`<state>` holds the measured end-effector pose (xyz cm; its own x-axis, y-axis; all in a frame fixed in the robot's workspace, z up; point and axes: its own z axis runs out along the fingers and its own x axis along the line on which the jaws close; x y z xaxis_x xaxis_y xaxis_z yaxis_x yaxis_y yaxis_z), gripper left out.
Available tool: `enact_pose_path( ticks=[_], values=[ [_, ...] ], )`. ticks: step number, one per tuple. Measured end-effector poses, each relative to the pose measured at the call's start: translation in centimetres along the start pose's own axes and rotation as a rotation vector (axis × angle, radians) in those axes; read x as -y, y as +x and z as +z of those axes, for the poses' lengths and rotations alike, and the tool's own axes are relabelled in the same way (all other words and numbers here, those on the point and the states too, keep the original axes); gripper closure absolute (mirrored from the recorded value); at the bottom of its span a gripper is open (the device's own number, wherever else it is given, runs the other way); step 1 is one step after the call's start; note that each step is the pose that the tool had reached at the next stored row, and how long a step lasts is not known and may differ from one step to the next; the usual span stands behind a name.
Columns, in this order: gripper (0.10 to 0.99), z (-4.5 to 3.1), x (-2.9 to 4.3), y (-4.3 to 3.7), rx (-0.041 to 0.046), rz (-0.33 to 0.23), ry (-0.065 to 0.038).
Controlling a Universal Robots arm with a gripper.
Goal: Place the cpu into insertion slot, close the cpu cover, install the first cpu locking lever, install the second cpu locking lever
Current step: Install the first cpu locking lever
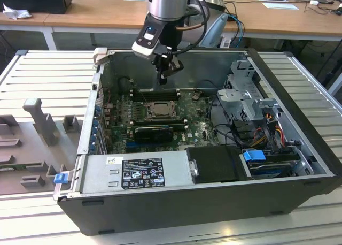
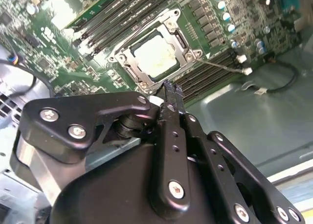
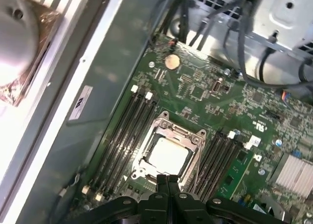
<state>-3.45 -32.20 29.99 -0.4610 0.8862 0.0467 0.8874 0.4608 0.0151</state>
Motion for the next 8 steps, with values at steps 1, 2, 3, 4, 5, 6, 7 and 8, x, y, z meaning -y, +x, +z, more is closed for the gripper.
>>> enact_pose_path(
  ticks=[1, 2, 3, 4, 5, 6, 7, 8],
  values=[
    [0.98, 0.03, 0.0, 0.0, -0.0002, -0.02, 0.001],
    [0.98, 0.06, 0.01, -0.01, -0.0005, -0.038, 0.002],
    [0.98, 0.1, 0.0, -0.01, -0.0008, -0.064, 0.003],
    [0.98, 0.12, 0.0, -0.01, -0.0011, -0.081, 0.004],
    [0.98, 0.12, 0.01, -0.01, -0.0014, -0.108, 0.005],
    [0.98, 0.12, 0.01, -0.01, -0.0016, -0.124, 0.006],
    [0.98, 0.13, 0.01, -0.01, -0.0021, -0.152, 0.007],
    [0.98, 0.14, 0.01, -0.01, -0.0028, -0.19, 0.009]
  ],
)
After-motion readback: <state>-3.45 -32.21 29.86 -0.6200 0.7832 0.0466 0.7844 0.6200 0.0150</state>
